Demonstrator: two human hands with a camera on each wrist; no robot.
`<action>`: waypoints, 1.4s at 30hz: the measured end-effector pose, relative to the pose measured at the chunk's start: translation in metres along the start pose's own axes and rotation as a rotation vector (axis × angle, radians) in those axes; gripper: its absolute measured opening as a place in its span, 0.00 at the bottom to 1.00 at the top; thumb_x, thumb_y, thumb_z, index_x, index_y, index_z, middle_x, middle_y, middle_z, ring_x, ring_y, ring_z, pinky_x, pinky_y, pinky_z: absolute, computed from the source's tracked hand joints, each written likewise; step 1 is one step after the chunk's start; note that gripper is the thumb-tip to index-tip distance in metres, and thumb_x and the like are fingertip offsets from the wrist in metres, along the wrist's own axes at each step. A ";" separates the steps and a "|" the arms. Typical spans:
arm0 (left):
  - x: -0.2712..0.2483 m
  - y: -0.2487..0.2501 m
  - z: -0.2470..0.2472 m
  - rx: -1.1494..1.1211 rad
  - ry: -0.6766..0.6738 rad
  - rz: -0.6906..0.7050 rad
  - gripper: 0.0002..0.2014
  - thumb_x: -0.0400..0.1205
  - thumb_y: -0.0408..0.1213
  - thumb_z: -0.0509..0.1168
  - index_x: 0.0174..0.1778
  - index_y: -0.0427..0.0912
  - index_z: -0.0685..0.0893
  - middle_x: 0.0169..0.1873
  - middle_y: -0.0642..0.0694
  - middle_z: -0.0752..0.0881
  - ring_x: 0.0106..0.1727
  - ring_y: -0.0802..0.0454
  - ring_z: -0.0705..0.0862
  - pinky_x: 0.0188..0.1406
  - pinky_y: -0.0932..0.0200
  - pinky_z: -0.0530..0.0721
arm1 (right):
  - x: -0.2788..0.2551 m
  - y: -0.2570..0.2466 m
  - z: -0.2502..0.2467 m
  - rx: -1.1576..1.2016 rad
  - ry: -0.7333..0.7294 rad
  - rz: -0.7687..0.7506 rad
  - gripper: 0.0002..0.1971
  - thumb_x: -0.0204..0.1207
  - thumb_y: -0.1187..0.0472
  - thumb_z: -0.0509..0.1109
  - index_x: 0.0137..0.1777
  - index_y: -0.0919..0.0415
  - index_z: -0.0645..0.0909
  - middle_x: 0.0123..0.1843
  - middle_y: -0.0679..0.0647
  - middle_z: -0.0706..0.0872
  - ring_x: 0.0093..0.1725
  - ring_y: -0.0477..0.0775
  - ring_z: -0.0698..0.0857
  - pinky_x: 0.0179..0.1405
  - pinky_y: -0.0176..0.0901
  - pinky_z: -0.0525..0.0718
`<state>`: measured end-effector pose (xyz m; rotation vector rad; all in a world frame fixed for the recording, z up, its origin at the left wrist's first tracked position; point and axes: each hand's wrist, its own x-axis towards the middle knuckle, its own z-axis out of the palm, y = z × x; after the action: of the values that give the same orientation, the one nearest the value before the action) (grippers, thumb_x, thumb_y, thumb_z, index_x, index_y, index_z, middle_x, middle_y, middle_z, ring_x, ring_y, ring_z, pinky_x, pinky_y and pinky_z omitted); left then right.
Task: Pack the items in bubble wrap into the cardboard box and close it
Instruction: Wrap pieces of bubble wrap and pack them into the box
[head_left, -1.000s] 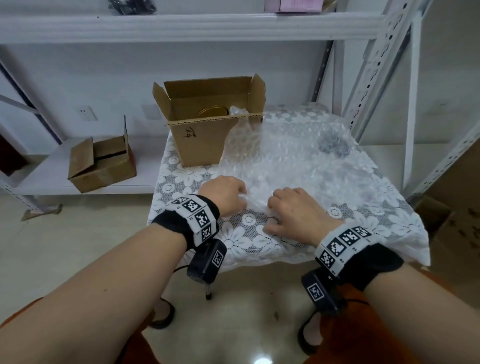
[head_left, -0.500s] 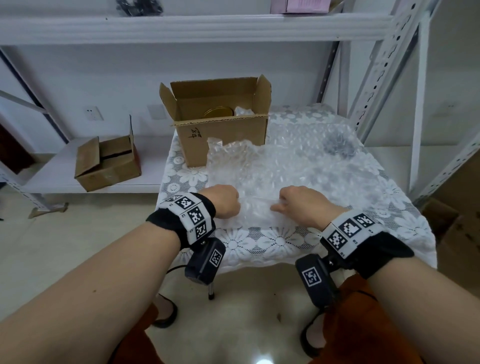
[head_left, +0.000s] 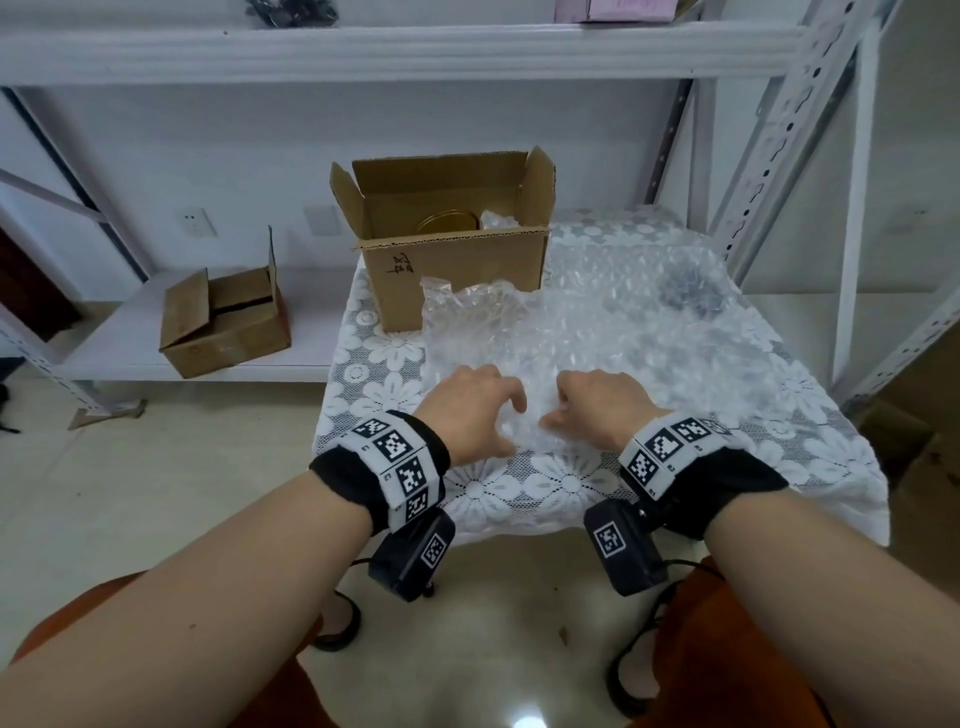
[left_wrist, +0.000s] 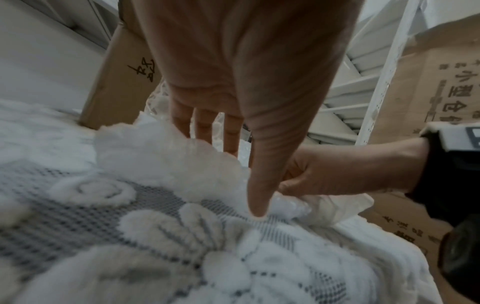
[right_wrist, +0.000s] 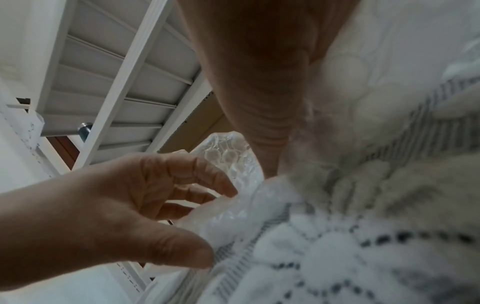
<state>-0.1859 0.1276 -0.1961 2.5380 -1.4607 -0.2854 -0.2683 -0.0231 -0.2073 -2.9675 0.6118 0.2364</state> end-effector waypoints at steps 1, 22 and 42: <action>-0.001 -0.001 0.002 0.038 -0.008 0.001 0.19 0.73 0.43 0.74 0.60 0.54 0.79 0.60 0.51 0.78 0.59 0.49 0.75 0.59 0.56 0.76 | 0.000 0.001 0.002 -0.013 0.034 -0.003 0.14 0.75 0.46 0.64 0.49 0.58 0.73 0.43 0.52 0.85 0.41 0.54 0.82 0.42 0.46 0.74; 0.003 -0.010 -0.011 -0.138 -0.038 -0.172 0.14 0.82 0.43 0.63 0.64 0.51 0.76 0.62 0.46 0.83 0.60 0.47 0.81 0.58 0.53 0.79 | -0.023 0.000 0.000 0.014 0.196 -0.252 0.13 0.73 0.69 0.61 0.55 0.58 0.78 0.51 0.50 0.82 0.54 0.52 0.79 0.71 0.47 0.65; -0.005 -0.012 -0.012 0.152 0.254 0.017 0.10 0.81 0.28 0.62 0.53 0.46 0.82 0.52 0.47 0.80 0.55 0.48 0.79 0.44 0.60 0.74 | 0.007 -0.017 -0.011 0.051 0.301 -0.238 0.11 0.74 0.64 0.68 0.55 0.58 0.75 0.54 0.53 0.76 0.55 0.55 0.73 0.53 0.45 0.73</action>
<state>-0.1756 0.1389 -0.1876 2.5601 -1.4531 0.1531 -0.2533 -0.0118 -0.1965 -3.0108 0.2779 -0.2452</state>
